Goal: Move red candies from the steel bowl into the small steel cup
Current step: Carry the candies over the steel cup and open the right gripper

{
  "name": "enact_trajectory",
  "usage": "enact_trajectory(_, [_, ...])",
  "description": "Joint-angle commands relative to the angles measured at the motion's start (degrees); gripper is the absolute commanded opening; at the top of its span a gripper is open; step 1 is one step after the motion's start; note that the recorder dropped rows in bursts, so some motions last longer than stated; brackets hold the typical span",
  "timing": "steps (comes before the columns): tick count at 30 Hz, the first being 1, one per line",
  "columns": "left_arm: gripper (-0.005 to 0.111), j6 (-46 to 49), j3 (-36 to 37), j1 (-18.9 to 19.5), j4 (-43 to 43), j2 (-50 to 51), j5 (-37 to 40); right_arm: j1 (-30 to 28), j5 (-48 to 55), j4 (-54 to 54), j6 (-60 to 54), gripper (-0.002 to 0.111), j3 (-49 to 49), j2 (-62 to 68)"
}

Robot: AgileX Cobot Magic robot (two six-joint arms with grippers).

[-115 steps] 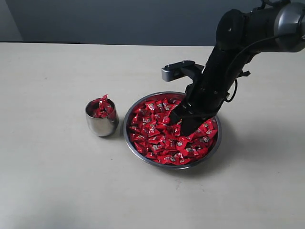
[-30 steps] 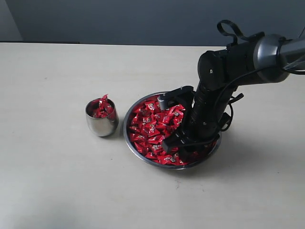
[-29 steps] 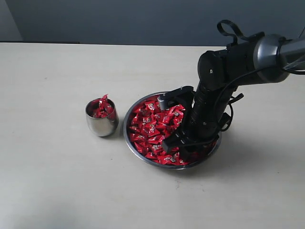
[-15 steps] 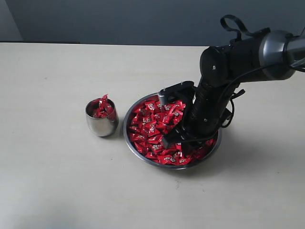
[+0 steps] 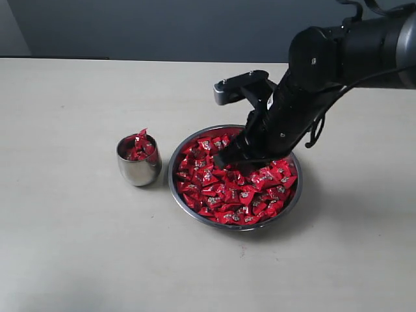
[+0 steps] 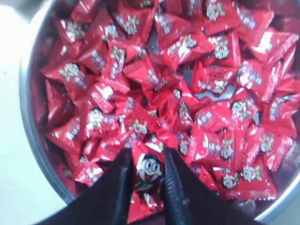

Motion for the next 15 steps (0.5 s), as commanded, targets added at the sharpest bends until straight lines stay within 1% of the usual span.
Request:
enact_trajectory(1, [0.000, -0.1, 0.3, -0.5, -0.1, -0.3, -0.5, -0.2, -0.3, 4.1, -3.1, 0.002, -5.6, -0.4])
enact_trajectory(4, [0.000, -0.1, 0.3, -0.5, -0.1, -0.3, -0.5, -0.1, 3.4, 13.7, -9.2, 0.002, -15.3, 2.6])
enact_trajectory(5, [0.000, -0.1, 0.3, -0.5, -0.1, -0.3, -0.5, 0.2, 4.0, 14.9, -9.6, 0.002, -16.9, 3.8])
enact_trajectory(6, [0.000, -0.1, 0.3, -0.5, -0.1, -0.3, -0.5, 1.3, 5.1, 15.9, -9.7, 0.002, -20.9, 6.2])
enact_trajectory(11, [0.000, -0.1, 0.3, -0.5, -0.1, -0.3, -0.5, 7.3, 7.2, 15.7, -9.6, 0.002, -33.4, 15.7])
enact_trajectory(15, [0.000, -0.1, 0.3, -0.5, -0.1, -0.3, -0.5, 8.9, 8.1, 16.0, -9.1, 0.002, -38.6, 21.9])
